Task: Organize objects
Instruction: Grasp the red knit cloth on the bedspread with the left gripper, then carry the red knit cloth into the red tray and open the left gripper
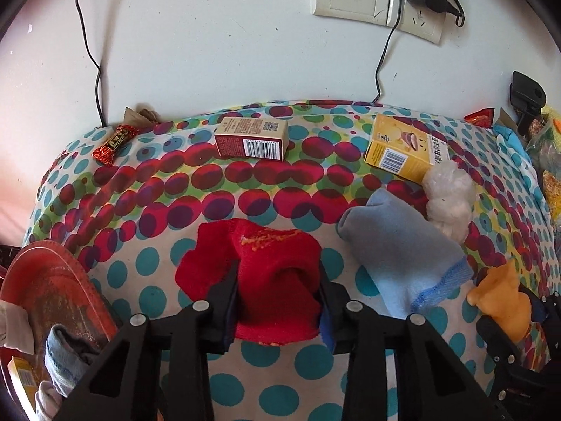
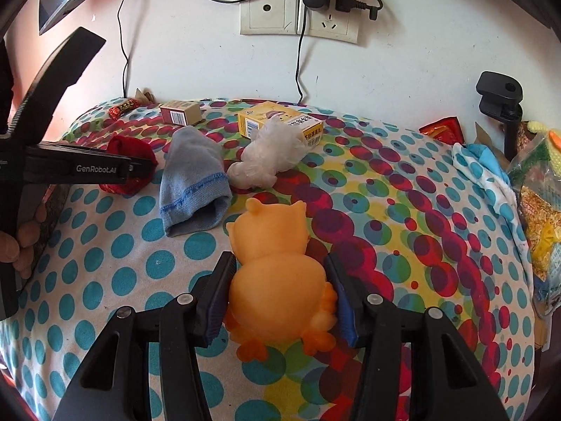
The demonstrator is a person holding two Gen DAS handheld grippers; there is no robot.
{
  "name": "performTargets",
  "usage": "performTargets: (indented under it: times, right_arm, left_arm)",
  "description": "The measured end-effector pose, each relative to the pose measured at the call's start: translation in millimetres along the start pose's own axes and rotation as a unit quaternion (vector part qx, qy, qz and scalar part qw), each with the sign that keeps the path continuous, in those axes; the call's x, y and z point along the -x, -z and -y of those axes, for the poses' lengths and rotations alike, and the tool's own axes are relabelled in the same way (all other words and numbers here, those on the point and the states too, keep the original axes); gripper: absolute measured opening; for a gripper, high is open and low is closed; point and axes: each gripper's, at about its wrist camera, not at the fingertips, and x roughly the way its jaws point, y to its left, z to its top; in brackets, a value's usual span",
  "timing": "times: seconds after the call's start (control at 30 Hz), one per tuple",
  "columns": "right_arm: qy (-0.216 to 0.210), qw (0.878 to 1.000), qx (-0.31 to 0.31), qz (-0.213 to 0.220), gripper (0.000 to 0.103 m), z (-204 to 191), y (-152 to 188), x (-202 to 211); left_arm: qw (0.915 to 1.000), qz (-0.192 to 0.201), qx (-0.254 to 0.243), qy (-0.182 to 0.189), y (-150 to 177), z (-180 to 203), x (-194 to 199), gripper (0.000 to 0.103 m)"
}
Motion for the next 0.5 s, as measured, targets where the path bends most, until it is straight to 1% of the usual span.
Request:
performTargets:
  times: [0.07,0.13,0.2,0.27,0.33,0.5]
  right_arm:
    - [0.000,1.000,0.001,-0.001,0.049,-0.2,-0.1,-0.5]
    - [0.000,1.000,0.000,-0.001,0.049,-0.4,-0.1,-0.4]
    - [0.001,1.000,0.001,-0.002,0.049,-0.1,-0.4,-0.8]
    - [0.002,1.000,0.002,-0.003,0.049,-0.9,-0.3,-1.1]
    - [0.001,1.000,0.005,-0.011,0.049,-1.8,-0.6,-4.3]
    - [0.000,1.000,0.005,-0.009,0.049,-2.7,-0.1,-4.0]
  left_arm:
    - [1.0000,0.007,0.000,-0.003,2.7,1.4,10.4,0.036]
    - [0.9996,0.020,-0.010,-0.016,5.9,4.8,23.2,0.036]
    - [0.9993,0.024,-0.020,-0.020,8.8,8.4,34.7,0.036]
    - [0.9992,0.032,-0.018,-0.017,12.6,9.0,47.6,0.035]
    - [0.9993,0.033,-0.016,-0.011,16.6,9.3,58.0,0.035]
    - [0.9992,0.040,-0.006,-0.001,29.0,7.2,80.8,0.035]
